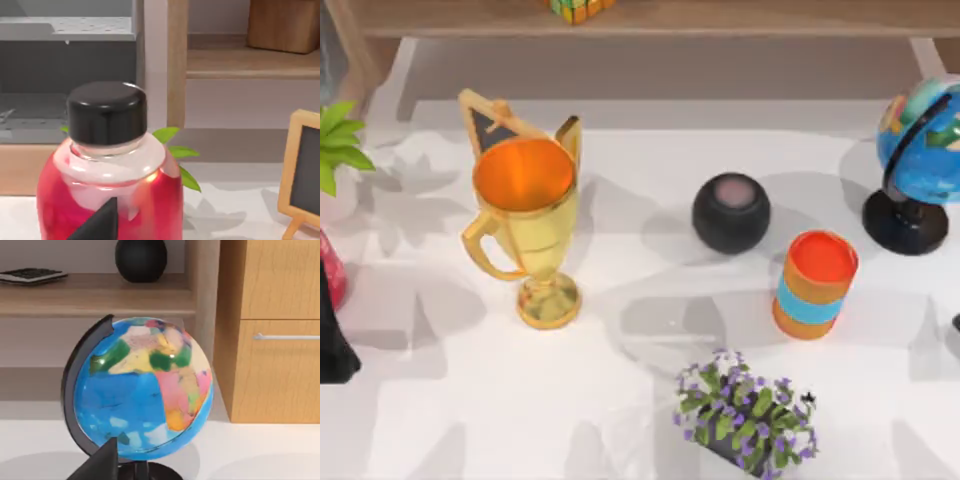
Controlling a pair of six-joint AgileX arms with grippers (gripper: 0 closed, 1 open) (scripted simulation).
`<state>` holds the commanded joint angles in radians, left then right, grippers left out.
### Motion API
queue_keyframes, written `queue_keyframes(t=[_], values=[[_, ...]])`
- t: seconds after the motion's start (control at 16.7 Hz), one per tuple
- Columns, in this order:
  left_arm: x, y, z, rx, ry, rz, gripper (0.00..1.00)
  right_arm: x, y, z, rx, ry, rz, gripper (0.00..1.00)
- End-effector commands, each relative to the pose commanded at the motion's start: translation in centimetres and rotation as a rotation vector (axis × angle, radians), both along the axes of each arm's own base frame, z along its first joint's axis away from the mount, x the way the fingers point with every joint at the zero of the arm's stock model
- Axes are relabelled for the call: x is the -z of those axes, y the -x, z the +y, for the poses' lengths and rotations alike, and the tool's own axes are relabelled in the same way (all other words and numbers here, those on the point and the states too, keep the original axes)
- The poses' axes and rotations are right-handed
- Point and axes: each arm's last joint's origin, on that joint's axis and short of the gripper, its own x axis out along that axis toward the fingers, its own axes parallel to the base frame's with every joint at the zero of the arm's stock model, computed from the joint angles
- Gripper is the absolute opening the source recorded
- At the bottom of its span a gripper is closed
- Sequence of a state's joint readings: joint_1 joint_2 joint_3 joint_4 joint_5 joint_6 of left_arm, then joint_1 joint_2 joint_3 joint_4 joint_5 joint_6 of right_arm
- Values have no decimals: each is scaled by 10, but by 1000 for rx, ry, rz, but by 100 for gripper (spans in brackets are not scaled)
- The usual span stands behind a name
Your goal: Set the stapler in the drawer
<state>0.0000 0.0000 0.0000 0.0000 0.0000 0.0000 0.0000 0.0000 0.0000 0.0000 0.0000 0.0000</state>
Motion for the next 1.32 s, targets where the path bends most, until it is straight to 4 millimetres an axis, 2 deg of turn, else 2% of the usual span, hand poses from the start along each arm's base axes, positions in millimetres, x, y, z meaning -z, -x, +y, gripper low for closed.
queue_keyframes(t=[0.3, 0.48, 0.66, 0.84, 1.02, 1.14, 1.32], values=[[0, 0, 0, 0, 0, 0, 100, -8, -2, -1, 2, 37, 0, 100], [0, 0, 0, 0, 0, 0, 100, -26, -10, -4, 8, 134, 1, 100], [0, 0, 0, 0, 0, 0, 100, -51, -28, -9, 11, 277, 3, 100], [0, 0, 0, 0, 0, 0, 100, -74, -60, -17, 6, 454, 5, 100], [0, 0, 0, 0, 0, 0, 100, -89, -104, -32, -2, 649, 7, 100], [0, 0, 0, 0, 0, 0, 100, -90, -138, -46, -5, 779, 10, 100], [0, 0, 0, 0, 0, 0, 100, -78, -188, -73, -3, 970, 10, 100]])
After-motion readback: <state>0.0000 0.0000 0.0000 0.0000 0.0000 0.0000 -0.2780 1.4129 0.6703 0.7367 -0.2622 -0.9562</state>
